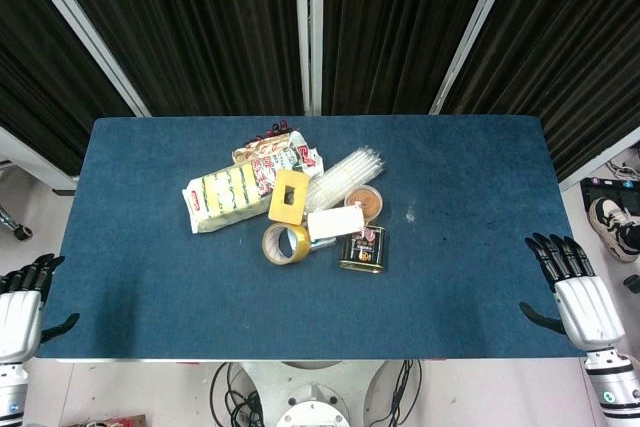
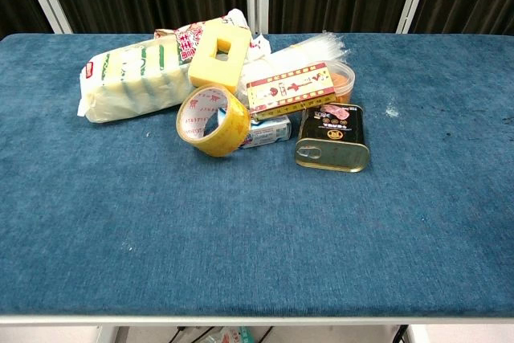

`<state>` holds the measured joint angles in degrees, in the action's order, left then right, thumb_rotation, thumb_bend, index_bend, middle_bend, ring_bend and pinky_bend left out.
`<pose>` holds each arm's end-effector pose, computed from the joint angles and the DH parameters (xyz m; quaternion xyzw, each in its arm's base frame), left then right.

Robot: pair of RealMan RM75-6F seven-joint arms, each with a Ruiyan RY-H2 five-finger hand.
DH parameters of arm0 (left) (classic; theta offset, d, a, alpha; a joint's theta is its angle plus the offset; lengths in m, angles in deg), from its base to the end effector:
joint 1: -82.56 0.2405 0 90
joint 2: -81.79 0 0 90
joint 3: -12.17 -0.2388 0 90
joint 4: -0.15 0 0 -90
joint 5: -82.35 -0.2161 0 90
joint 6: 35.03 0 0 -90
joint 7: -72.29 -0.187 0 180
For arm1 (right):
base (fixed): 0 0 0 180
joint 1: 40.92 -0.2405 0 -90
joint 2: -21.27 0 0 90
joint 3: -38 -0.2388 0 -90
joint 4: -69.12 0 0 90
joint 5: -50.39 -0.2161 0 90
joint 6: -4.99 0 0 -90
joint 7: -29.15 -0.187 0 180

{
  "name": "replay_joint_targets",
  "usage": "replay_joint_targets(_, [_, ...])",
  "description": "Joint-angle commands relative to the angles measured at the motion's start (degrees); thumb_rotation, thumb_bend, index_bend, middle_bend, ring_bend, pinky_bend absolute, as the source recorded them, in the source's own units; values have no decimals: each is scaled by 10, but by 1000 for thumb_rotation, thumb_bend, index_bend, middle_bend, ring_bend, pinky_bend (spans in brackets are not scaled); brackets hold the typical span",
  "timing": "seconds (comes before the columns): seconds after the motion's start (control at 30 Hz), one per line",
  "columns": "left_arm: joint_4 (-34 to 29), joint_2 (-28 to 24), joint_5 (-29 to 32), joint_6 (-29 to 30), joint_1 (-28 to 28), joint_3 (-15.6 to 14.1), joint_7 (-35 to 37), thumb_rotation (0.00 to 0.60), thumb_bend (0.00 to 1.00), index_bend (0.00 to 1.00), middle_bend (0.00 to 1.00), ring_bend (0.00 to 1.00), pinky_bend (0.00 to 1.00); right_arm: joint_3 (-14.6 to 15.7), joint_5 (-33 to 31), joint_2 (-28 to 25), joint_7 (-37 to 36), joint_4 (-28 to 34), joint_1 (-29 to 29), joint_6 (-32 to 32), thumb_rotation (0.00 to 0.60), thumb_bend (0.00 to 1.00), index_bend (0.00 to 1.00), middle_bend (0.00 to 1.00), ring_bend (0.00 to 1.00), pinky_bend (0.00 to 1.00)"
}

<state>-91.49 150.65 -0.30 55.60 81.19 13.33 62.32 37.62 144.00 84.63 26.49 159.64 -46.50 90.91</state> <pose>-0.3107 0.1972 0.1364 -0.5722 -0.3697 -0.3428 0.6468 -0.2837 -0.2163 0.1375 0.6404 -0.3643 0.4053 0.5412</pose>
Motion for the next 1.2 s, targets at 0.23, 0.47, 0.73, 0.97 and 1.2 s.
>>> replay_joint_targets(0.23, [3,3,1,-2,-2,9,-4,600,86,183,169,207,237,-6,-9,2,8,7,-14,-22,600,97,0,54,0,14])
replay_joint_targets(0.47, [-2,1,-9,-2,0,8,-2,600,85,183,169,207,237,-19,1,6,12,22,-42,-42,600,91,0,54,0,14])
replay_joint_targets(0.73, [-6,2,-23,11,8,4,1,600,86,183,169,207,237,-92,-102,55,105,99,-182,-237,600,87,0,53,0,25])
replay_joint_targets(0.97, [0,2,-22,16,18,1,14,600,84,182,169,207,237,-151,-248,175,175,34,-326,-387,600,95,0,55,0,36])
replay_joint_targets(1.2, [13,1,-16,19,27,1,34,600,86,182,169,207,237,-172,-328,299,263,-83,-423,-400,600,127,8,88,0,58])
